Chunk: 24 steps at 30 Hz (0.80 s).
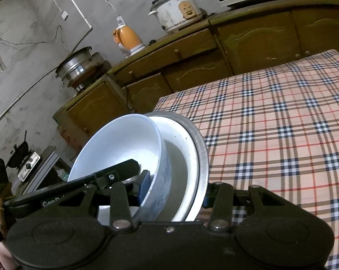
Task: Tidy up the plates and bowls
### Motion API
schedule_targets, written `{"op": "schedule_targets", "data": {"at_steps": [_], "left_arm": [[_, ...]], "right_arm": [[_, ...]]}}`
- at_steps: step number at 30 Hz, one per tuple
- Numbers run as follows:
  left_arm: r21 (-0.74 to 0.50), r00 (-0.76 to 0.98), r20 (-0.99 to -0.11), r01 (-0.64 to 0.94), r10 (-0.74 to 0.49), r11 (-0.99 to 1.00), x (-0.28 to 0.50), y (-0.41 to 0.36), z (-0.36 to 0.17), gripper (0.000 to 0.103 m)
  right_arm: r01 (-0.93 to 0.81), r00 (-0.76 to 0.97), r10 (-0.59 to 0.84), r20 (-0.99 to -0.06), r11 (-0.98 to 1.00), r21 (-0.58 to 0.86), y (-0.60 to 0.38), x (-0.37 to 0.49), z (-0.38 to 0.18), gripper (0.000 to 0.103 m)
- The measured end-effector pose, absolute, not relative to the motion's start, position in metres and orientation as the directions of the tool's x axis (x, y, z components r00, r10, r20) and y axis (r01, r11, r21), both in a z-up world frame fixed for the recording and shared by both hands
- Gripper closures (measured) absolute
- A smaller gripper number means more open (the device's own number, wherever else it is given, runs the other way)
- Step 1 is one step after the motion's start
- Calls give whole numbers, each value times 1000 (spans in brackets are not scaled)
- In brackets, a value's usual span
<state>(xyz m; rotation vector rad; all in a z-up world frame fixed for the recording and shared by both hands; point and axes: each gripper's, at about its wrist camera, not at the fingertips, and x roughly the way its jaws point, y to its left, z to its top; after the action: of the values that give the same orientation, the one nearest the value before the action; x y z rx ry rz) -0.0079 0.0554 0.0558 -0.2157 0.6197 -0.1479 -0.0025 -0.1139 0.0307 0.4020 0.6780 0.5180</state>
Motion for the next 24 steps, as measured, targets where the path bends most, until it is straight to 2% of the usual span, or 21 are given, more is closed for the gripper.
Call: {"op": "schedule_targets", "data": {"at_steps": [24], "left_arm": [[-249, 795, -587, 2, -152, 968, -7, 81, 49, 37]], "right_arm": [[-354, 611, 607, -508, 784, 510, -81, 16, 22, 49]]}}
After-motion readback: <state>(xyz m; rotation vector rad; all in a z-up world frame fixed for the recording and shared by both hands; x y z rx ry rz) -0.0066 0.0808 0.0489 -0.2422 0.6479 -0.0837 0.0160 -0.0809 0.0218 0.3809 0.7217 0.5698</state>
